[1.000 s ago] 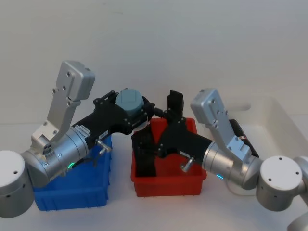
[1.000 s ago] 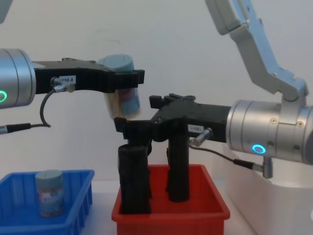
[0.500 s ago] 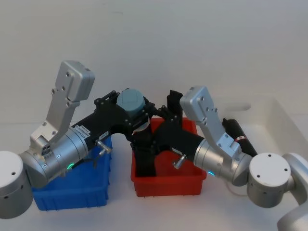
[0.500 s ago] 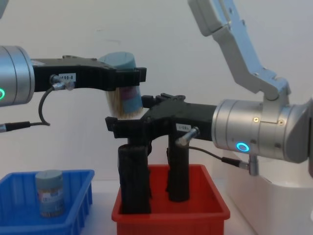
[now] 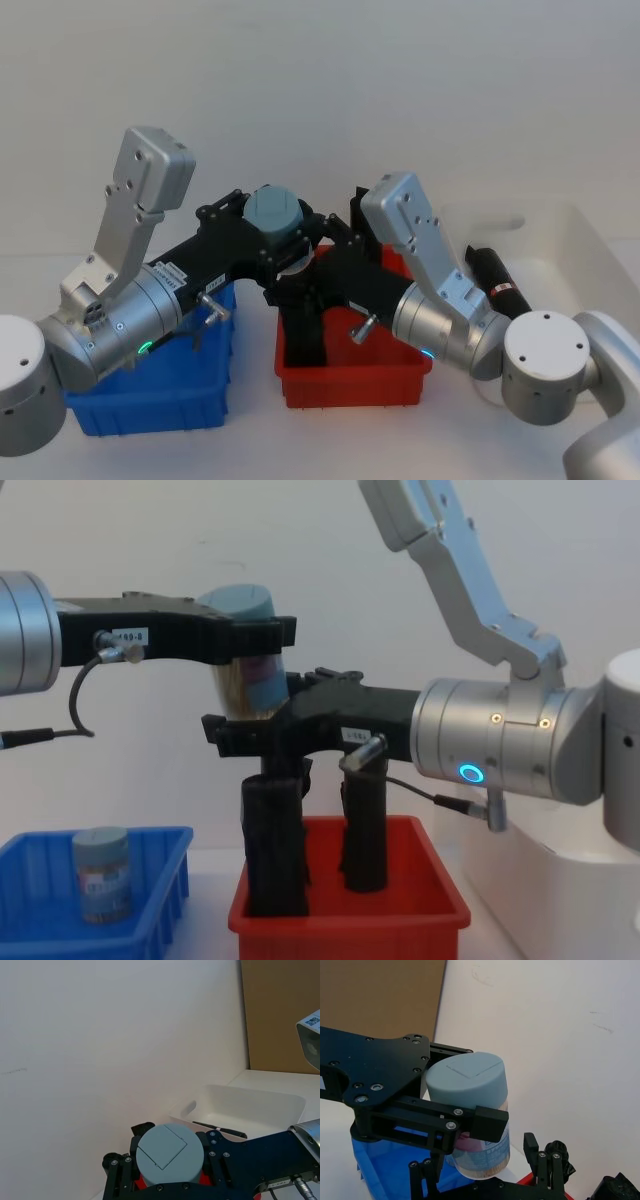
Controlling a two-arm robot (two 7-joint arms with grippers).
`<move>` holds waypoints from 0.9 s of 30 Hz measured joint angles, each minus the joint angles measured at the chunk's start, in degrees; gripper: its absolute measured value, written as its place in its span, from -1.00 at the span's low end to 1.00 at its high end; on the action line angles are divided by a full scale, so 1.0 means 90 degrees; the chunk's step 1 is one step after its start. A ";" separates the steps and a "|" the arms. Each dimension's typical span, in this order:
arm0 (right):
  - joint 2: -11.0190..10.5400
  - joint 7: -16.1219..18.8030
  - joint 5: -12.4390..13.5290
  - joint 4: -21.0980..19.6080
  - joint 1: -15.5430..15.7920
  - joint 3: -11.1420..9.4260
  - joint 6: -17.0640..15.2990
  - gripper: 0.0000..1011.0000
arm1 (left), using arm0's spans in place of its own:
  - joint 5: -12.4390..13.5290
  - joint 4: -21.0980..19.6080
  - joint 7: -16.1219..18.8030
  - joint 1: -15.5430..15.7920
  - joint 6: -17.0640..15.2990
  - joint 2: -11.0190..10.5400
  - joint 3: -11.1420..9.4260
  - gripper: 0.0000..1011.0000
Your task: Pick the cotton swabs from the blue box and place them into the white box.
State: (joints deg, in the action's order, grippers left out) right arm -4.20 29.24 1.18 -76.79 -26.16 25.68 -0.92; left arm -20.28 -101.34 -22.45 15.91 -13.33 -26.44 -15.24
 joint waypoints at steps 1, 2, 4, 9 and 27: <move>0.0009 -0.0007 -0.0001 0.0010 -0.0009 0.0006 -0.0007 0.98 | -0.0002 -0.0001 0.0000 -0.0003 0.0000 -0.0002 0.0001 0.32; 0.0013 -0.0011 -0.0002 0.0013 -0.0013 0.0009 -0.0010 0.97 | -0.0005 -0.0006 0.0000 -0.0007 0.0000 -0.0007 0.0002 0.32; 0.0023 -0.0018 -0.0003 0.0024 -0.0024 0.0015 -0.0018 0.88 | -0.0007 -0.0010 0.0000 -0.0010 0.0000 -0.0011 0.0003 0.32; 0.0041 -0.0033 -0.0007 0.0046 -0.0043 0.0025 -0.0029 0.64 | -0.0016 -0.0020 0.0000 -0.0018 0.0000 -0.0021 0.0006 0.32; 0.0065 -0.0048 -0.0010 0.0073 -0.0070 0.0042 -0.0050 0.24 | -0.0029 -0.0033 0.0007 -0.0028 -0.0005 -0.0035 0.0013 0.32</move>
State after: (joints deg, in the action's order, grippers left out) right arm -3.61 28.80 1.09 -76.14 -26.80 26.06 -1.38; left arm -20.54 -101.64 -22.38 15.66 -13.38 -26.75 -15.13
